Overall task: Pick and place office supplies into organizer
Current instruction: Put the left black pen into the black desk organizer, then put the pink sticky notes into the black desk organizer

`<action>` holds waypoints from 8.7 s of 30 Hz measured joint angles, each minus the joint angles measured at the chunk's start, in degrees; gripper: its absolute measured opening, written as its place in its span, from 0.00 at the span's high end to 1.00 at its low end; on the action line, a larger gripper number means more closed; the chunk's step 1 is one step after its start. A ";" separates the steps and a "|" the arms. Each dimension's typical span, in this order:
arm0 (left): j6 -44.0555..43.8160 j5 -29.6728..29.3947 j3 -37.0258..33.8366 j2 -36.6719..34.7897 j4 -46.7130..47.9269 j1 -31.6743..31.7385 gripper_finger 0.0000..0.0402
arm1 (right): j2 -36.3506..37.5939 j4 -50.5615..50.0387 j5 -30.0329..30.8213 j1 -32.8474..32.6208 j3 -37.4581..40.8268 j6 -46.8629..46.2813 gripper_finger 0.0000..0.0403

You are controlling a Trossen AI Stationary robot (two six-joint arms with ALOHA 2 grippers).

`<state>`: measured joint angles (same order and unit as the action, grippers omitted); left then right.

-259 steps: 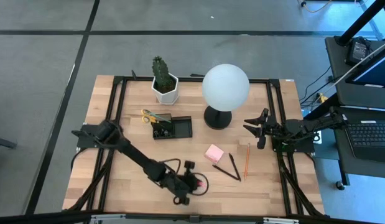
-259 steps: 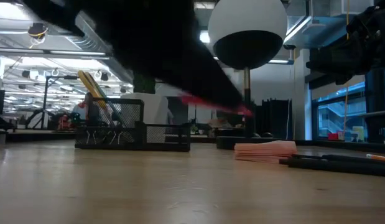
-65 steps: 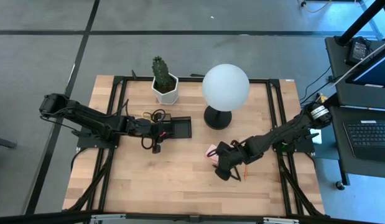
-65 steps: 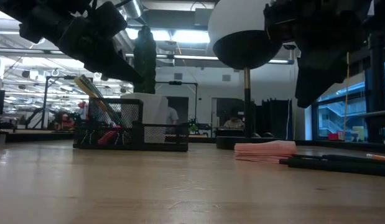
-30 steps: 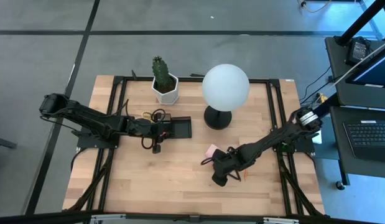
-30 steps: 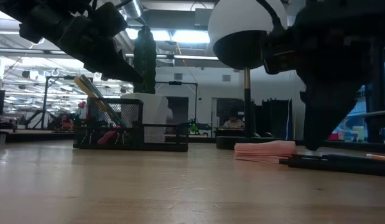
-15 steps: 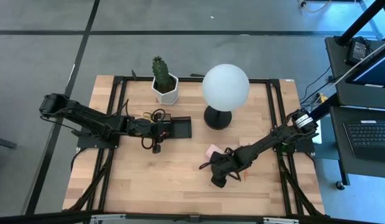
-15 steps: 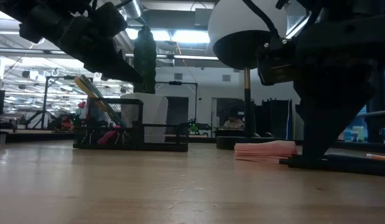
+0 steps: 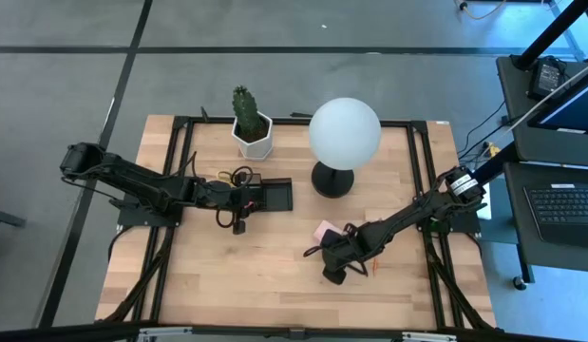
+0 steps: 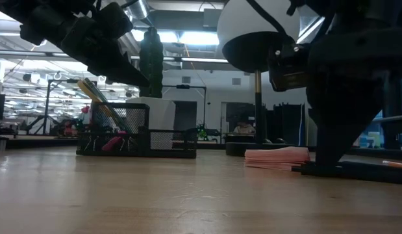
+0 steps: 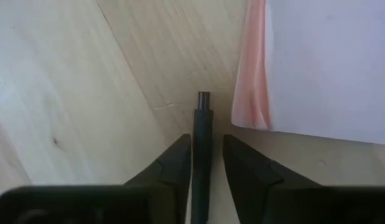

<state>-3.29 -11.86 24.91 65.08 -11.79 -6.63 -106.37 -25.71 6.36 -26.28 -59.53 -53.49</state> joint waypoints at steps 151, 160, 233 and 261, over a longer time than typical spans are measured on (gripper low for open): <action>6.03 4.30 0.00 -39.28 7.72 -0.06 0.78 | -16.53 36.93 -3.53 28.29 -30.27 57.86 0.55; 6.03 4.28 0.00 -39.21 9.44 -0.07 0.78 | -5.64 -5.87 -3.58 21.29 -30.29 40.93 0.47; -0.02 4.96 28.34 45.90 -2.15 -12.41 0.78 | -8.28 31.59 -3.55 0.35 -0.91 37.21 0.47; -4.52 5.17 28.74 46.66 0.52 -12.37 0.78 | -8.35 25.81 19.28 -6.62 -0.83 37.69 0.63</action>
<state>-7.81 -6.69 53.65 111.73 -11.27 -19.00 -114.72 0.10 25.63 -32.90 -60.36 -15.80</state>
